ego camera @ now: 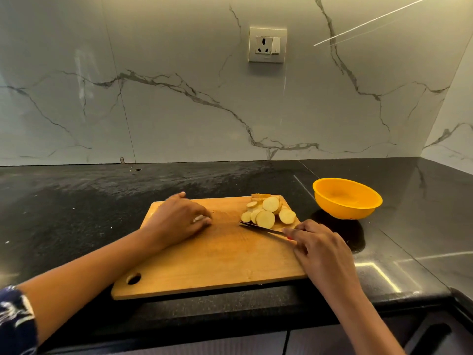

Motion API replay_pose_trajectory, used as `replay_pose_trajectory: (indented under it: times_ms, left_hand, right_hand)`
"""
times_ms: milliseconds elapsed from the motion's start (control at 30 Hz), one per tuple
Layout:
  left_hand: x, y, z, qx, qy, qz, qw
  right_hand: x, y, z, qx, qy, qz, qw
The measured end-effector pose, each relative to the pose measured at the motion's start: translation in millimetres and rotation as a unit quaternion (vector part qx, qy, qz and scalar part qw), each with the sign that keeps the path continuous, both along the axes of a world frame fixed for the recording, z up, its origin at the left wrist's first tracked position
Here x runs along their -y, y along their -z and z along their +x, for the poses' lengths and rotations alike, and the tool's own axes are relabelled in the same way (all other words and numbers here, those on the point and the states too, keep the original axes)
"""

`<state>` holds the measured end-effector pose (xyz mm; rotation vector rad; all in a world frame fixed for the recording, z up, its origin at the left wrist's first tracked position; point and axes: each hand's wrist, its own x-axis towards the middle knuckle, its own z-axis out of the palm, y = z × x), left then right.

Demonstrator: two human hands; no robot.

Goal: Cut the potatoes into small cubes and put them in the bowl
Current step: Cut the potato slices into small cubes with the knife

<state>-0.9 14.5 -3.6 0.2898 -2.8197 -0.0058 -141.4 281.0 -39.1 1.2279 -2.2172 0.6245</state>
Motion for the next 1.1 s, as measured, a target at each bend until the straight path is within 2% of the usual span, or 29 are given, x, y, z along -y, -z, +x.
replay_pose_trajectory:
  times_ms: [167, 267, 300, 400, 500, 633, 767, 900, 967, 1000, 1033, 1100]
  left_hand:
    - [19.7, -0.5, 15.0, -0.123, -0.04, 0.043, 0.991]
    - [19.6, 0.4, 20.2, -0.177, 0.017, 0.006, 0.984]
    - [17.1, 1.4, 22.2, -0.167, 0.051, 0.002, 0.985]
    - [11.1, 9.7, 19.6, -0.063, 0.121, -0.04, 0.99]
    - [20.7, 8.9, 11.0, -0.023, 0.102, -0.054, 0.993]
    - [44.9, 3.6, 4.1, -0.057, 0.058, -0.103, 0.991]
    - [57.5, -1.6, 9.3, -0.099, 0.02, -0.052, 0.994]
    - [68.7, -11.0, 15.1, -0.208, -0.001, -0.021, 0.978]
    - [64.4, -17.6, 11.7, -0.183, 0.017, 0.022, 0.983]
    - [60.2, -19.5, 7.8, -0.134, 0.018, 0.041, 0.99]
    - [55.9, -20.0, 2.1, -0.069, 0.005, 0.03, 0.997]
    - [46.9, -17.6, -9.8, 0.04, -0.036, -0.048, 0.997]
  right_hand:
    - [1.1, -1.4, 1.5, 0.011, 0.009, -0.006, 1.0]
    - [1.3, -2.3, 2.7, 0.018, 0.015, -0.008, 1.0]
    - [1.1, -2.4, 3.0, 0.02, 0.017, -0.008, 1.0]
    - [1.8, -3.2, 3.2, 0.028, 0.016, -0.007, 0.999]
    - [4.0, -4.9, 4.4, 0.045, 0.016, -0.011, 0.999]
    - [8.2, -6.2, 6.8, 0.074, 0.017, -0.038, 0.996]
    - [11.1, -9.1, 6.8, 0.098, 0.01, -0.064, 0.993]
    - [19.5, -17.4, 6.4, 0.121, 0.009, -0.084, 0.989]
    - [30.1, -23.5, 5.9, 0.124, 0.005, -0.089, 0.988]
    - [36.9, -26.9, 5.7, 0.126, 0.001, -0.09, 0.988]
    - [44.0, -29.9, 5.4, 0.129, -0.005, -0.092, 0.987]
    - [58.2, -34.5, 5.6, 0.139, -0.017, -0.098, 0.985]
